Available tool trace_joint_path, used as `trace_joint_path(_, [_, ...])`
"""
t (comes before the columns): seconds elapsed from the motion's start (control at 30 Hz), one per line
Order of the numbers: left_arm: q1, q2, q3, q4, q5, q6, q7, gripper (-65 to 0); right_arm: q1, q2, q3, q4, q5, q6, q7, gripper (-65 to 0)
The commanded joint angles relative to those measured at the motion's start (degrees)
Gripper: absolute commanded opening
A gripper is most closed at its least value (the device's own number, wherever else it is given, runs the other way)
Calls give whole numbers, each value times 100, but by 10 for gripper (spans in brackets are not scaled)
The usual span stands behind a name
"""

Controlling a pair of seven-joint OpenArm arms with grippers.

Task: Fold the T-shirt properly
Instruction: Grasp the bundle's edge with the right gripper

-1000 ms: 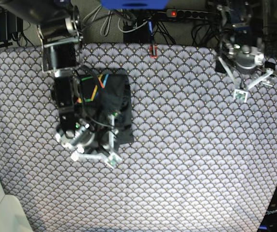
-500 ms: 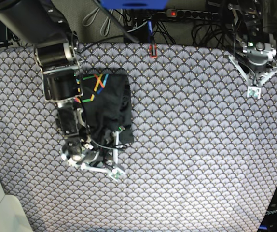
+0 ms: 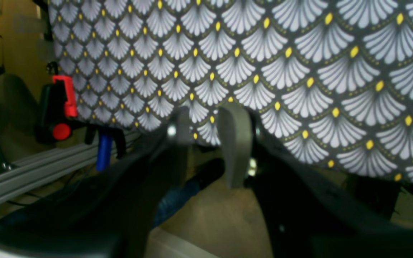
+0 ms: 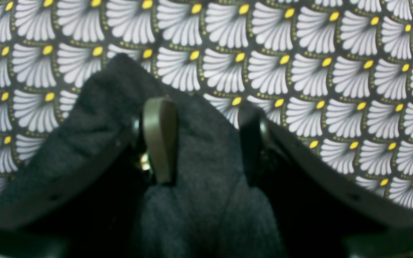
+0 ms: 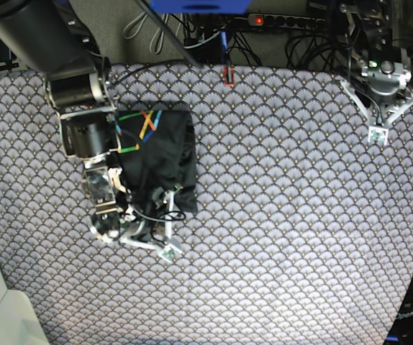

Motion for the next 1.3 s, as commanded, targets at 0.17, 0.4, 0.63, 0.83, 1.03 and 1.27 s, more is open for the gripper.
trace_joint_path(0.17, [-190, -50, -20, 99, 52, 21, -63, -477, 139, -18, 7, 80, 38, -5, 79, -430])
trace_joint_path(0.4, [-234, -50, -20, 99, 34, 21, -63, -477, 165, -18, -55, 106, 38, -5, 79, -649])
trace_joint_path(0.63, [-243, -50, -20, 99, 52, 21, -63, -477, 130, -62, -257, 414, 38, -5, 44, -650])
trace_joint_path(0.83, [-252, -50, -11, 99, 52, 21, -54, -477, -336, -168, -301, 1715, 47, -5, -44, -650])
trace_joint_path(1.03, [-261, -50, -11, 99, 52, 21, -45, -477, -512, -308, -687, 2401, 47, -5, -492, -650])
trace_joint_path(1.27, [-225, -50, -11, 99, 34, 21, -54, -477, -538, -299, -670, 2154, 47, -5, -422, -650])
